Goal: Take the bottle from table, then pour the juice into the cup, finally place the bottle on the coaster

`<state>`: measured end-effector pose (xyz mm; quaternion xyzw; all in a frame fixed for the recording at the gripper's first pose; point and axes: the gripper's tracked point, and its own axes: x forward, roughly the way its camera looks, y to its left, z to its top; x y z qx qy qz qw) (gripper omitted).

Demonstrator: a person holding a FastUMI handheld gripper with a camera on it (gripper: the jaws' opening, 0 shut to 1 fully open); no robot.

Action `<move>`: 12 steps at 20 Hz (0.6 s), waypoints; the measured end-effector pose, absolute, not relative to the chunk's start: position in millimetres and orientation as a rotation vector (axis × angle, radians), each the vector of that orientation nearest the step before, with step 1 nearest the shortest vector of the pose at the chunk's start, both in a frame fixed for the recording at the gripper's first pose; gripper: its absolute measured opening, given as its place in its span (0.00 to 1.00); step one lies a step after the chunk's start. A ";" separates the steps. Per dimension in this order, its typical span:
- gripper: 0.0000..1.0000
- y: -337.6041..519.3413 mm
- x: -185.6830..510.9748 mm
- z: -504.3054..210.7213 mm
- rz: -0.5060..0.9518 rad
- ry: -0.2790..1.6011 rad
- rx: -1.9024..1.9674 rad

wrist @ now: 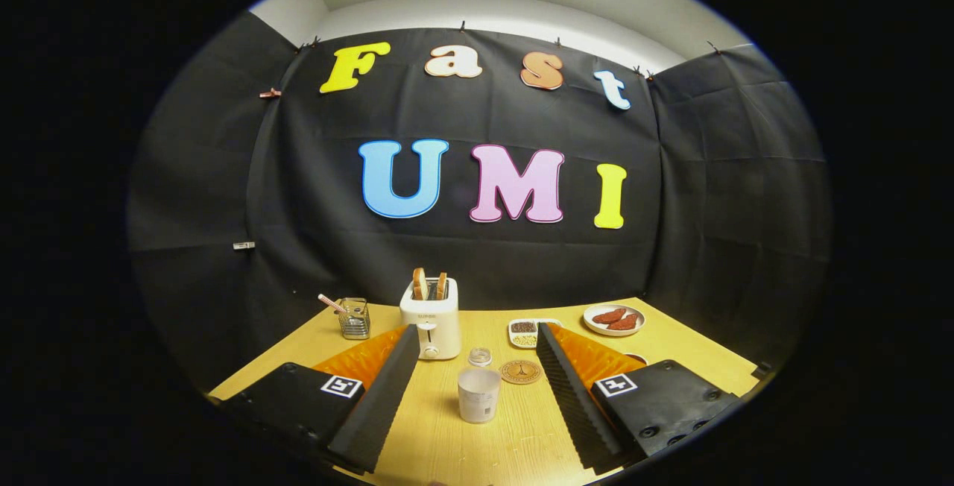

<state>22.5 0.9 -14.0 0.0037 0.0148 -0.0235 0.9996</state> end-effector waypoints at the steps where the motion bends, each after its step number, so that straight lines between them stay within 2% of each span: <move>1: 0.97 3.6 28.5 -18.0 -0.039 0.036 0.011; 12: 0.97 2.7 79.2 -107.9 -0.059 0.140 0.010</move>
